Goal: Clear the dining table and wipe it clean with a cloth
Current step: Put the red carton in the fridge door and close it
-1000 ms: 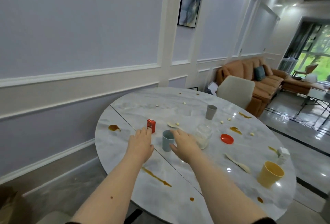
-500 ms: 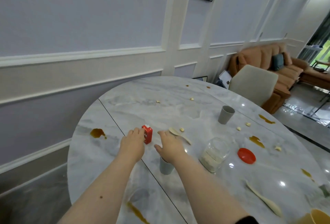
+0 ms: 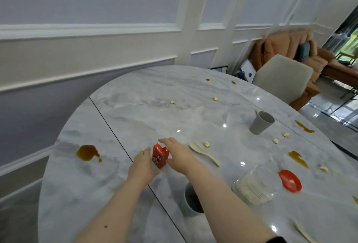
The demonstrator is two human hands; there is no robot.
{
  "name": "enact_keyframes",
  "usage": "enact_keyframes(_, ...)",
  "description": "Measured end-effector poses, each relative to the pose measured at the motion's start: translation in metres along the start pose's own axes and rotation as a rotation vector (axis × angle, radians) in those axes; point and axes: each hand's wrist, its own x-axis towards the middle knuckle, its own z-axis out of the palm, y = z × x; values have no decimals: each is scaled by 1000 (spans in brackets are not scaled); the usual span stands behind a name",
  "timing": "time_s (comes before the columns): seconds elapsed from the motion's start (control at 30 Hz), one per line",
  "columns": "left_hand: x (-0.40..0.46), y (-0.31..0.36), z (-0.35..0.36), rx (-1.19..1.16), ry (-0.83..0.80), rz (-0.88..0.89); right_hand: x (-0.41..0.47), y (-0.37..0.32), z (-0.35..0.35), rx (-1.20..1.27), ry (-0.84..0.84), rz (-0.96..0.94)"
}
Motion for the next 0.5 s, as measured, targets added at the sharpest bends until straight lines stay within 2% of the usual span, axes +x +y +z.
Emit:
enact_keyframes(0.2,27,-8,18,-151,-6,4,31,9,-3,-58,-63,-74)
enact_keyframes(0.3,32,-8,23,-193,58,10,37,11,-1,-45,-87,-73)
enact_keyframes(0.5,32,-3,22,-131,58,40,32,12,-2,-45,-110,-14)
